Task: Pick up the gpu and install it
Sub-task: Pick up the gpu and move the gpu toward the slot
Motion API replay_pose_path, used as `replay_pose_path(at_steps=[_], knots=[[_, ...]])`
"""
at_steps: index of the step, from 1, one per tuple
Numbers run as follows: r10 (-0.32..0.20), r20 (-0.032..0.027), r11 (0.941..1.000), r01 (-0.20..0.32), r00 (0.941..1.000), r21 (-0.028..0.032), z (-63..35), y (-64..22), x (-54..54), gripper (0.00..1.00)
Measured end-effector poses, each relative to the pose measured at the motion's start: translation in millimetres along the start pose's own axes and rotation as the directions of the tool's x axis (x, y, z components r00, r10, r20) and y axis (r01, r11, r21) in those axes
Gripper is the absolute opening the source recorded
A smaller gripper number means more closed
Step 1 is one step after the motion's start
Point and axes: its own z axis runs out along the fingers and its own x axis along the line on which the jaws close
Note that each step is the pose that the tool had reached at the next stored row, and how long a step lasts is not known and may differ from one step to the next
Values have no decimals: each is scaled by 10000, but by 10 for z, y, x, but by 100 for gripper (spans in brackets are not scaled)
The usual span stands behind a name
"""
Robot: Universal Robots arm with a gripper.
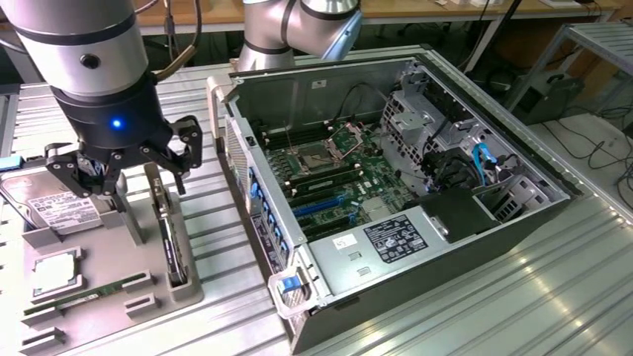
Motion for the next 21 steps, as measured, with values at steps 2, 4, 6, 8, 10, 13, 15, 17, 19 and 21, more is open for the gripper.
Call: replay_pose_path(at_steps=[2, 4, 6, 8, 10, 13, 15, 17, 19, 21], knots=[[7, 0, 10000, -7, 10000, 0, 39, 0, 1, 72], [28, 0, 10000, -28, 10000, 0, 75, 0, 2, 72], [37, -1, 10000, -37, 10000, 1, 111, -1, 3, 72], [45, 0, 10000, -45, 10000, 1, 148, -9, 4, 72], [69, 0, 10000, -69, 10000, 1, 192, -14, 6, 72], [93, 0, 10000, -93, 10000, 9, 246, -27, 7, 72], [105, 0, 9999, -105, 9999, 13, 282, -39, 9, 72], [144, 0, 9999, -144, 9999, 16, 319, -50, 11, 72], [182, 1, 9998, -182, 9998, 17, 355, -55, 12, 72], [212, -1, 9998, -212, 9998, 20, 391, -58, 13, 72]])
